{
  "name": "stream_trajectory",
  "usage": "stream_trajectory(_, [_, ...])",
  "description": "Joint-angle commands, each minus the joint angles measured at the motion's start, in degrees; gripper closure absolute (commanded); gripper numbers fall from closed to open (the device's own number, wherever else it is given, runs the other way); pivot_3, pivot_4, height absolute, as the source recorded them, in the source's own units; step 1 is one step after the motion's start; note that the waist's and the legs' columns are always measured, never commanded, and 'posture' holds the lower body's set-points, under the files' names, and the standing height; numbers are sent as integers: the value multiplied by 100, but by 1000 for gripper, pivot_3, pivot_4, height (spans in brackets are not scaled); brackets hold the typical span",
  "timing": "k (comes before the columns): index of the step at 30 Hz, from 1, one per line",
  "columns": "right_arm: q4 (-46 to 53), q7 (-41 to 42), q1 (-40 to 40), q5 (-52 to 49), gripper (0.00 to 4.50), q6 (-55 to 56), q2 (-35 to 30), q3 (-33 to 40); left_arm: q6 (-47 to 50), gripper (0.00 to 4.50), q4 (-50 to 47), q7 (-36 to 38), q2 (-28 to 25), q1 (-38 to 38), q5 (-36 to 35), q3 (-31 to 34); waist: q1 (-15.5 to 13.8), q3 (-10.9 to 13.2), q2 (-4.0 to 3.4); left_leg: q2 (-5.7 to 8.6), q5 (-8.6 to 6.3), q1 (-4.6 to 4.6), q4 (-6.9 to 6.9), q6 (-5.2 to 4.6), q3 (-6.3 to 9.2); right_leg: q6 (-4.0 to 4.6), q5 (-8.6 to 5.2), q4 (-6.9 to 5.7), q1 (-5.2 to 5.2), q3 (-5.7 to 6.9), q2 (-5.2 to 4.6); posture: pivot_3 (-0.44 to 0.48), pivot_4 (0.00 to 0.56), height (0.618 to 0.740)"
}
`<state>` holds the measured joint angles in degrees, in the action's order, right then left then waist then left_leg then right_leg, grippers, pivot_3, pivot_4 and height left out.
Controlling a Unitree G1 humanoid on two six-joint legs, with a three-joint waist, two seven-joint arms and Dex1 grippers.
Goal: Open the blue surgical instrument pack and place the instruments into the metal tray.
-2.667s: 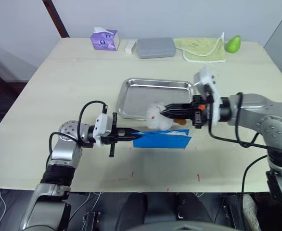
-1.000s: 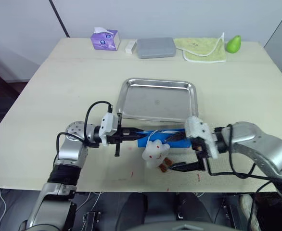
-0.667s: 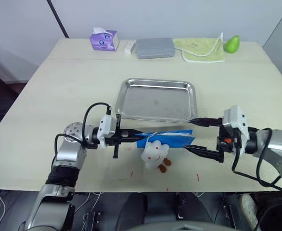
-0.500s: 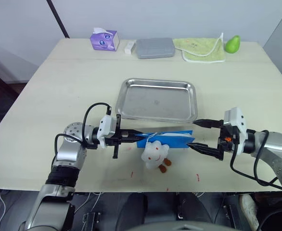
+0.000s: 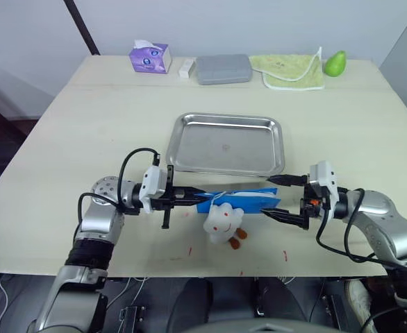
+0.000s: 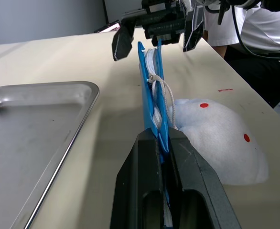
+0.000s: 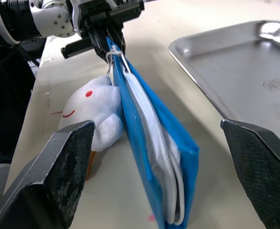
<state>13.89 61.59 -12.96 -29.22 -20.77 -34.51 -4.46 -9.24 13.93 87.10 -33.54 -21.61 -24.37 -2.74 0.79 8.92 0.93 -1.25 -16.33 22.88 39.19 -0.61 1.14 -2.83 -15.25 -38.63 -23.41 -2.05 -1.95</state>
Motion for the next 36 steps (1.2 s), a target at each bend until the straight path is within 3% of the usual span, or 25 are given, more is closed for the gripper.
stream_trajectory(1, [27, 53, -163, 55, 66, 131, 55, -52, 16, 4500, -169, 40, -112, 43, -62, 92, -1, 0, 0, 0, 0, 0, 0, 0, 0, 0, 0, 0, 0, 0, 0, 0, 150, 740])
stream_trajectory(3, [-59, 97, -226, 127, 66, 186, 76, -108, 27, 4500, -166, 35, -113, 24, -68, 88, -1, 0, 0, 0, 0, 0, 0, 0, -1, 0, 0, 0, 0, 0, 0, 0, 150, 740])
stream_trajectory(5, [-155, 125, -278, 200, 901, 246, 94, -160, 33, 4500, -159, 35, -108, 8, -68, 82, -2, 0, 0, 0, 0, 0, 0, 0, -1, 0, 0, 0, 0, 0, 0, 0, 150, 740])
stream_trajectory(12, [-265, 162, -355, 301, 901, 340, 184, -242, 22, 4500, -129, 48, -121, 4, -61, 86, -1, 0, 0, 0, 0, 0, 0, 0, -1, 0, 0, -1, 0, 0, 0, 0, 150, 740])
stream_trajectory(15, [-235, 176, -360, 296, 1839, 313, 190, -234, 21, 4500, -119, 47, -123, 0, -62, 88, -2, 0, 0, 0, 0, 0, 0, 0, -2, 0, 0, -1, 0, 0, -1, 0, 150, 740])
stream_trajectory(20, [-360, 221, -365, 489, 4139, 472, 177, -289, 19, 4500, -96, 41, -115, -25, -59, 89, -1, 0, 0, 0, 0, 0, 0, 0, -2, 0, 0, -1, 0, 0, -1, 0, 150, 740])
stream_trajectory(21, [-371, 225, -372, 531, 4407, 505, 171, -303, 21, 4500, -92, 42, -116, -28, -60, 90, 1, 0, 0, 0, 0, 0, 0, 0, -1, 0, 0, -1, 0, 0, 0, 0, 150, 740])
stream_trajectory(25, [-401, 253, -370, 578, 4407, 569, 171, -326, 30, 4500, -79, 25, -112, -42, -62, 95, 1, 0, 0, 0, 0, -1, 0, 0, -2, 0, 0, -1, 0, 0, 0, 0, 150, 740])
stream_trajectory(28, [-384, 269, -369, 574, 4407, 569, 160, -316, 845, 4500, -332, -100, -220, 8, -447, 231, 3, 0, 0, 0, 0, 0, 0, 0, -2, 0, 0, -1, 0, 0, 0, 0, 150, 740])
stream_trajectory(29, [-372, 272, -372, 572, 4500, 563, 156, -311, 1045, 3793, -413, -149, -242, 25, -550, 286, 3, 0, -1, 0, 0, -1, 0, 0, -1, 0, 0, -4, -1, 0, 0, 0, 150, 740])
stream_trajectory(31, [-354, 274, -384, 563, 4500, 543, 147, -297, 1434, 3450, -574, -288, -343, 99, -776, 481, 3, 0, -1, 0, 0, 0, 0, 0, 0, 0, 0, -4, -1, 0, 0, 0, 150, 740])
stream_trajectory(32, [-349, 281, -388, 562, 4500, 539, 137, -291, 1830, 2720, -692, -389, -460, 160, -996, 640, 8, 1, -1, 0, 0, 0, 0, 0, 0, 0, 0, -4, -1, 0, -1, 0, 150, 740])
stream_trajectory(36, [-369, 322, -390, 546, 4500, 538, 97, -250, 3184, 810, -1162, -566, -959, 409, -1769, 1126, 10, 2, -2, -3, 0, -1, 0, 0, 2, 0, 0, -7, -2, 0, -1, 0, 150, 740])
